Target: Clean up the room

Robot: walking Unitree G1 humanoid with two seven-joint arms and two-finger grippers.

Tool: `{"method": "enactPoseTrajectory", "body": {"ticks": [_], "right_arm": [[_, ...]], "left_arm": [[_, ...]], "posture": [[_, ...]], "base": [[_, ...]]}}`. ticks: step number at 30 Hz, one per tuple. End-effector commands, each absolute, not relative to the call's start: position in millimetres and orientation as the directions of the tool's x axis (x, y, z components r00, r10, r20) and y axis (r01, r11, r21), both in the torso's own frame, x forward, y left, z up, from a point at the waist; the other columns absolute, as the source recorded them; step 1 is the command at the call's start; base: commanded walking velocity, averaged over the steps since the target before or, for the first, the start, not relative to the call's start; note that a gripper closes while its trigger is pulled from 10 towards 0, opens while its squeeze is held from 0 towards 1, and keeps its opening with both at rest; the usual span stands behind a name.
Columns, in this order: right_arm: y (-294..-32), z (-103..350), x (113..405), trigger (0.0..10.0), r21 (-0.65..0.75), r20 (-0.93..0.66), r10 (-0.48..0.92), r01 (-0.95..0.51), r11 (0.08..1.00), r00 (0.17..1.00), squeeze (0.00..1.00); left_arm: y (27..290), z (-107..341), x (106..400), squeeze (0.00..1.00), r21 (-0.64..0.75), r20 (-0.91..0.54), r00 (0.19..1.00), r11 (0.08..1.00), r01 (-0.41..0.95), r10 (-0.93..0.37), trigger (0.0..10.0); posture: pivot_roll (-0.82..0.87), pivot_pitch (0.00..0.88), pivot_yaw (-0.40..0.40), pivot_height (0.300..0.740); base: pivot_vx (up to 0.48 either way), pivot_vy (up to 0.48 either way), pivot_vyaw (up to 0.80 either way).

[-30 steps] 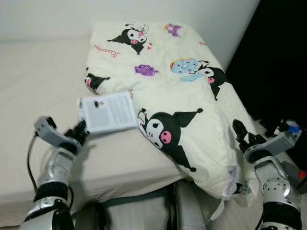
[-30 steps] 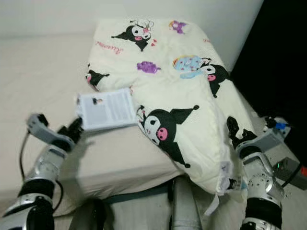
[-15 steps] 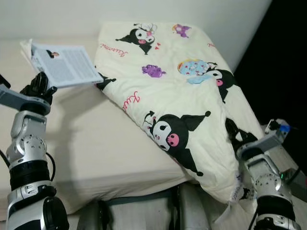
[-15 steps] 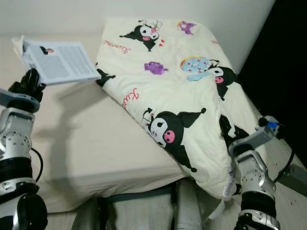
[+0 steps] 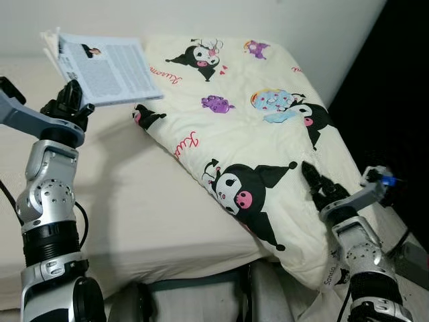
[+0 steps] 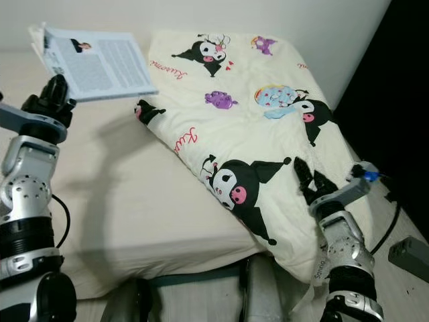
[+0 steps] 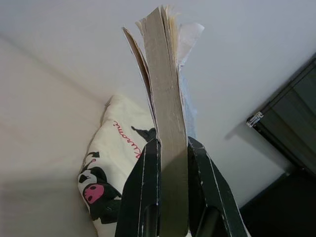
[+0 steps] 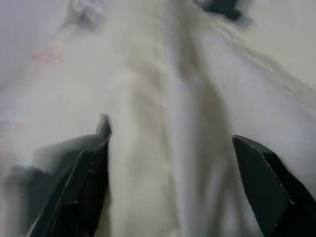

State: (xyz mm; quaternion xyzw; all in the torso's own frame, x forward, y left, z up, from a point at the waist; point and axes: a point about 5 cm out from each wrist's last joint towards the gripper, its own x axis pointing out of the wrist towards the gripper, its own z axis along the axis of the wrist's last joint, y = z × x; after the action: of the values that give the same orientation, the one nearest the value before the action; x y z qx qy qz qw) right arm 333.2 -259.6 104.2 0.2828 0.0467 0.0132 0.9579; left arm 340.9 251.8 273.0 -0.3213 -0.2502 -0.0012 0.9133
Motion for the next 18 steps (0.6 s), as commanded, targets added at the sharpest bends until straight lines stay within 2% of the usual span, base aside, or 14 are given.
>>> {"method": "enactPoseTrajectory", "body": {"ticks": [1,3,4,5,7,8,18], "right_arm": [[-268.3,86.8,327.3,10.0,0.483,-0.216,-0.015,0.120,0.867,0.976,0.80],[-268.3,86.8,327.3,10.0,0.483,-0.216,-0.015,0.120,0.867,0.976,0.80],[-273.0,83.7,325.8,10.0,0.463,-0.251,-0.046,0.162,0.871,0.967,0.44],[-275.8,83.8,325.2,10.0,0.465,-0.256,-0.058,0.175,0.868,0.965,0.17],[-275.8,83.8,325.2,10.0,0.465,-0.256,-0.058,0.175,0.868,0.965,0.17],[-277.8,85.0,325.1,10.0,0.468,-0.253,-0.060,0.177,0.866,0.966,0.00],[-287.8,80.2,320.4,10.0,0.490,-0.282,-0.082,0.217,0.844,0.956,0.00]], "left_arm": [[250.5,278.9,336.5,0.00,-0.590,0.483,0.861,0.786,0.186,0.159,0.0],[250.5,278.9,336.5,0.00,-0.590,0.483,0.861,0.786,0.186,0.159,0.0],[249.8,279.2,336.3,0.00,-0.593,0.481,0.863,0.783,0.189,0.156,0.0],[249.5,279.7,336.2,0.00,-0.594,0.480,0.864,0.782,0.190,0.154,0.0],[249.5,279.7,336.2,0.00,-0.594,0.480,0.864,0.782,0.190,0.154,0.0],[249.5,280.0,336.4,0.00,-0.593,0.479,0.864,0.783,0.191,0.152,0.0],[242.1,279.7,336.6,0.00,-0.601,0.465,0.875,0.774,0.199,0.136,0.0]], "posture": [[-0.05,0.112,-0.026,0.530],[-0.05,0.112,-0.026,0.530],[-0.05,0.111,-0.024,0.530],[-0.05,0.110,-0.022,0.530],[-0.05,0.110,-0.022,0.530],[-0.05,0.109,-0.019,0.530],[-0.05,0.106,-0.014,0.530]], "base": [[0.000,0.000,0.00],[0.000,0.000,0.00],[0.000,0.000,0.00],[0.000,0.000,0.00],[0.000,0.000,0.00],[0.000,0.000,0.00],[0.000,0.000,0.00]]}}
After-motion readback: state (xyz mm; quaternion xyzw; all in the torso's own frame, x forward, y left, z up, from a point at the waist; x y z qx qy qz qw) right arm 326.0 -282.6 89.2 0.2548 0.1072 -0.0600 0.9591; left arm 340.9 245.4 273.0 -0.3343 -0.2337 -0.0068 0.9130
